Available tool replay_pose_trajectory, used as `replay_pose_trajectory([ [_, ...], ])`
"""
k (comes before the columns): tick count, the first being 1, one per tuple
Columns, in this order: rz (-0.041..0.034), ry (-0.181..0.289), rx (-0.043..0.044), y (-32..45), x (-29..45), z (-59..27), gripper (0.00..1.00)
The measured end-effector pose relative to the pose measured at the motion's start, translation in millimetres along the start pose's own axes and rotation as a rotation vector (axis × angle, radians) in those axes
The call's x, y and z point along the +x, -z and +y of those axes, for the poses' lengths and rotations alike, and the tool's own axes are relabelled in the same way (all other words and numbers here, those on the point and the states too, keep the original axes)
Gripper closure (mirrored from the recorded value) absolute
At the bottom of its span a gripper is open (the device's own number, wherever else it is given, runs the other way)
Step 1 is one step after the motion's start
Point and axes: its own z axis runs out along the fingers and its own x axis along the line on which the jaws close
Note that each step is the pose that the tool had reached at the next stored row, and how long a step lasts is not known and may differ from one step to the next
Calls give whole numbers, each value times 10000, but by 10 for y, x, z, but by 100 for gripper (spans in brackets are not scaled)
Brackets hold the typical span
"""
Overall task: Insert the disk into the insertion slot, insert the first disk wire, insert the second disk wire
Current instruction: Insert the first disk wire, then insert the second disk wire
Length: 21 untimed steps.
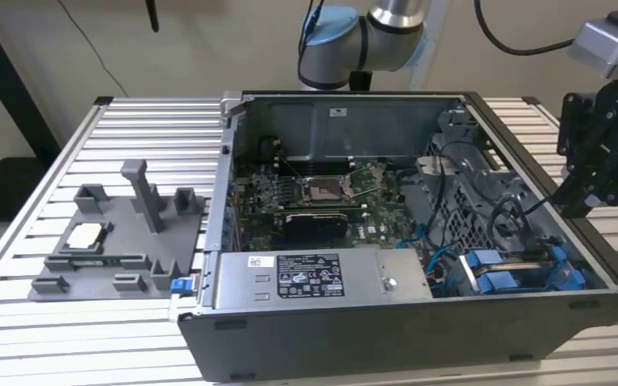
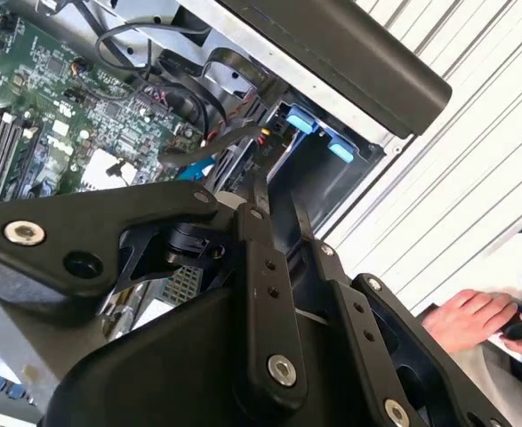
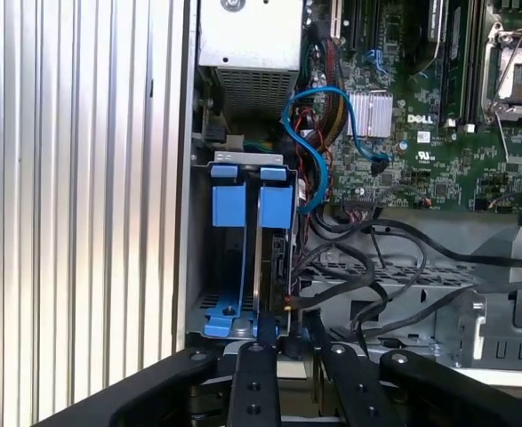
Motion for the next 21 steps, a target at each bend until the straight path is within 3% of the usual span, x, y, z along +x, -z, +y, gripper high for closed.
replay_pose_trajectory([
  [14, 3, 63, -1, 7, -1, -3, 73],
  [21, 2, 80, -2, 6, 2, -78, 73],
])
